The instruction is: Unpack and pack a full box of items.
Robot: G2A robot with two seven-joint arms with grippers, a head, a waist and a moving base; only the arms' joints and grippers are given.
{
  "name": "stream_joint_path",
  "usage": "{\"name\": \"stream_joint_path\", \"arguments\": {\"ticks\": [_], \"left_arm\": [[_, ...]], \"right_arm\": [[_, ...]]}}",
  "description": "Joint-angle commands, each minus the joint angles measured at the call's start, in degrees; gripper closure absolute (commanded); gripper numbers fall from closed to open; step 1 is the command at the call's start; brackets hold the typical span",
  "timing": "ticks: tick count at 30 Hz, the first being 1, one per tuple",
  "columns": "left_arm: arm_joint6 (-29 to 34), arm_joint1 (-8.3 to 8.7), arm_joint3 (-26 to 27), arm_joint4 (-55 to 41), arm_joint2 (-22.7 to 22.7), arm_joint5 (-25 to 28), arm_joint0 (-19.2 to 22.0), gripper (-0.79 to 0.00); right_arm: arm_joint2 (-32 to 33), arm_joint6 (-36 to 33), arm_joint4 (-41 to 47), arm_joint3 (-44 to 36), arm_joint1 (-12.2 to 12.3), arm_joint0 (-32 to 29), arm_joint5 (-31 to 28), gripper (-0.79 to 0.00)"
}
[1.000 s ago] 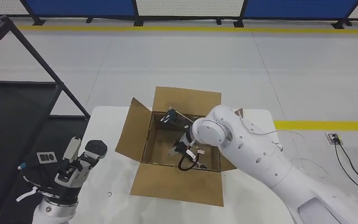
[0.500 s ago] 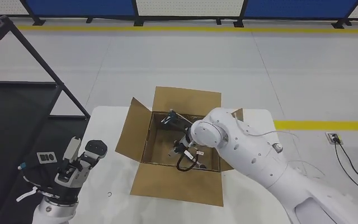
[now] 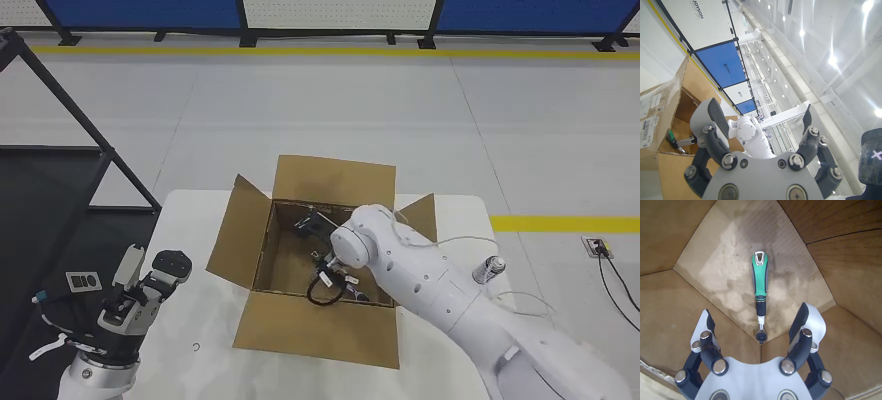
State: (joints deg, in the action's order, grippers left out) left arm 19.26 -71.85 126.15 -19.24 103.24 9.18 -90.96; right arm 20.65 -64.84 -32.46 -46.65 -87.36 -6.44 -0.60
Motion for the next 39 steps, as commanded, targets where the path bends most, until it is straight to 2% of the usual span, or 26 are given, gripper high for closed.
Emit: {"name": "stream_joint_path", "arguments": {"ticks": [1,2,5,6,13,28,31,36,39], "left_arm": [[0.0,0.00,0.0,0.0,0.0,0.0,0.0,-0.785],[0.0,0.00,0.0,0.0,0.0,0.0,0.0,-0.785],[0.0,0.00,0.0,0.0,0.0,0.0,0.0,-0.785],[0.0,0.00,0.0,0.0,0.0,0.0,0.0,-0.785],[0.0,0.00,0.0,0.0,0.0,0.0,0.0,-0.785],[0.0,0.00,0.0,0.0,0.0,0.0,0.0,-0.785],[0.0,0.00,0.0,0.0,0.0,0.0,0.0,-0.785],[0.0,0.00,0.0,0.0,0.0,0.0,0.0,-0.785],[0.0,0.00,0.0,0.0,0.0,0.0,0.0,-0.785]], "right_arm": [[-0.1,0.1,0.2,1.8,-0.7,0.2,-0.4,-0.622],[-0.1,0.2,0.2,2.8,-1.1,0.4,-0.6,-0.616],[-0.6,-0.1,-0.3,5.4,-2.3,0.9,-0.7,-0.456],[-0.7,-0.2,-0.5,6.2,-2.7,1.0,-0.9,-0.425],[-1.1,-0.3,-1.0,10.8,-5.1,1.4,-2.7,-0.449],[-1.6,-1.5,-2.6,18.7,-9.2,2.1,-7.7,-0.443],[-1.5,-1.6,-2.7,20.1,-10.0,2.5,-8.7,-0.477],[-1.5,-2.2,-3.0,22.0,-11.5,3.2,-9.8,-0.465],[-1.5,-2.1,-3.2,23.2,-12.4,3.5,-10.2,-0.416]]}}
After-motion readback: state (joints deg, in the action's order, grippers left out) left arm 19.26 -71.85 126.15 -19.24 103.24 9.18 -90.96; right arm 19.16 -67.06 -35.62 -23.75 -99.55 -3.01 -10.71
